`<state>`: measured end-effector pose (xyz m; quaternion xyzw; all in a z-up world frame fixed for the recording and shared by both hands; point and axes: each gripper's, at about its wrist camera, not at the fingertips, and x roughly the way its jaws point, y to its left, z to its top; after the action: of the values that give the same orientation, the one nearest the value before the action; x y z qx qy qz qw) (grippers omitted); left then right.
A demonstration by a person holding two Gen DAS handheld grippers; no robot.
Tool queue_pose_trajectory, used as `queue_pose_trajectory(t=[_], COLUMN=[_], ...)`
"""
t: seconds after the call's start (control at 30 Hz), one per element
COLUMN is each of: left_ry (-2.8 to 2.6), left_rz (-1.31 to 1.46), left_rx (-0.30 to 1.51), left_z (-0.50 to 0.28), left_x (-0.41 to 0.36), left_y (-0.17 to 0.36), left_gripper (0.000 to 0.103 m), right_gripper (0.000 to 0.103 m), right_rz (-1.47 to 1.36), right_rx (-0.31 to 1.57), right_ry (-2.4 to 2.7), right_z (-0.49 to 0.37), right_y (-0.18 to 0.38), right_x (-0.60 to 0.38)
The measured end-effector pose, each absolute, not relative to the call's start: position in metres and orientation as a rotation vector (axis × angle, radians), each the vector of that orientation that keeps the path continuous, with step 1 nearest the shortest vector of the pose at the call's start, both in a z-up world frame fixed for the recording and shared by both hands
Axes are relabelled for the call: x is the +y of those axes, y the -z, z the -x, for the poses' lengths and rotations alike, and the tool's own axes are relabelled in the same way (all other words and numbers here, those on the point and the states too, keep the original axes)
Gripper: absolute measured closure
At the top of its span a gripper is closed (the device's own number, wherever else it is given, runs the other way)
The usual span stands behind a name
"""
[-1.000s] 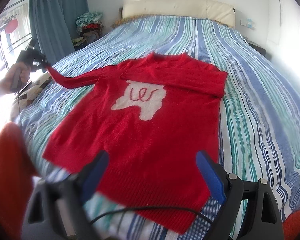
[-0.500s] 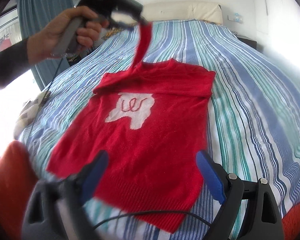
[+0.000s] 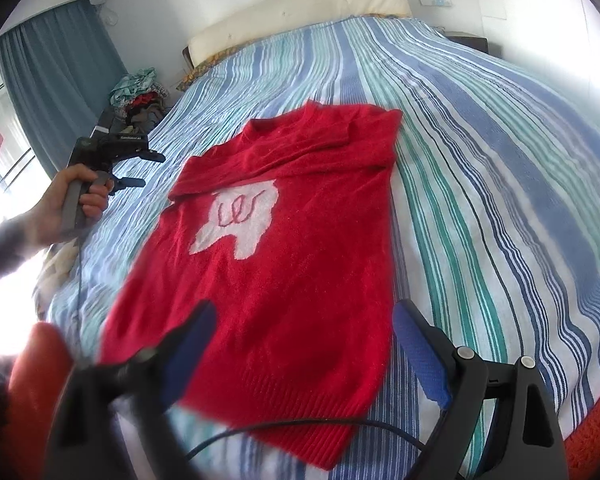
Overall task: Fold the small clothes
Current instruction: 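Lay the held sleeve across the sweater body and open the left tool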
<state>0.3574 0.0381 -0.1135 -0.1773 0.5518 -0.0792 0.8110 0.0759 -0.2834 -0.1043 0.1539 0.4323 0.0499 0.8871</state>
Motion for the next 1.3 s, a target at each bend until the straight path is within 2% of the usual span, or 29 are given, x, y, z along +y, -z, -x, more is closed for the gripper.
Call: queue_pose_trajectory(t=[0.13, 0.17, 0.2, 0.23, 0.3, 0.5, 0.57, 0.63, 0.67, 0.7, 0.77, 0.83, 0.93, 1.17, 1.3], left_ry=[0.24, 0.255, 0.27, 0.243, 0.154, 0.069, 0.044, 0.025, 0.021, 0.021, 0.039, 0.038, 0.028, 0.054, 0.187], left_rz=[0.415, 0.415, 0.395, 0.327, 0.164, -0.002, -0.098, -0.096, -0.07, -0.048, -0.027, -0.082, -0.176, 0.007, 0.013], left_rx=[1.208, 1.211, 1.239, 1.264, 1.249, 1.245, 1.231, 1.229, 1.231, 1.225, 1.169, 1.134, 1.194, 1.18, 1.116], left_z=[-0.363, -0.364, -0.365, -0.365, -0.365, -0.366, -0.364, -0.362, -0.36, -0.358, -0.345, -0.335, -0.323, -0.298, -0.268], left_x=[0.019, 0.013, 0.005, -0.002, -0.008, -0.016, -0.029, -0.031, -0.028, -0.025, -0.018, -0.018, -0.013, 0.022, 0.031], left_y=[0.137, 0.141, 0.147, 0.15, 0.149, 0.159, 0.161, 0.158, 0.154, 0.149, 0.136, 0.134, 0.159, 0.134, 0.118], left_gripper=[0.034, 0.069, 0.096, 0.1, 0.1, 0.1, 0.098, 0.091, 0.075, 0.047, 0.022, 0.021, 0.025, 0.025, 0.017], right_gripper=[0.014, 0.014, 0.014, 0.014, 0.014, 0.014, 0.014, 0.014, 0.014, 0.014, 0.014, 0.014, 0.014, 0.014, 0.014], right_rz=[-0.314, -0.312, -0.308, -0.304, -0.297, -0.296, -0.3, -0.301, -0.3, -0.3, -0.304, -0.311, -0.315, -0.273, -0.282], right_rx=[0.925, 0.933, 0.94, 0.946, 0.956, 0.962, 0.966, 0.965, 0.962, 0.958, 0.951, 0.952, 0.965, 0.942, 0.94], right_ry=[-0.09, -0.088, -0.086, -0.083, -0.081, -0.073, -0.071, -0.071, -0.071, -0.069, -0.066, -0.064, -0.069, -0.073, -0.069], right_z=[-0.079, -0.08, -0.081, -0.082, -0.082, -0.083, -0.084, -0.084, -0.083, -0.082, -0.081, -0.081, -0.083, -0.08, -0.081], right_y=[0.11, 0.111, 0.113, 0.114, 0.115, 0.118, 0.119, 0.119, 0.118, 0.117, 0.116, 0.117, 0.12, 0.114, 0.114], right_x=[-0.282, -0.282, -0.281, -0.281, -0.279, -0.28, -0.282, -0.282, -0.283, -0.283, -0.284, -0.285, -0.284, -0.278, -0.279])
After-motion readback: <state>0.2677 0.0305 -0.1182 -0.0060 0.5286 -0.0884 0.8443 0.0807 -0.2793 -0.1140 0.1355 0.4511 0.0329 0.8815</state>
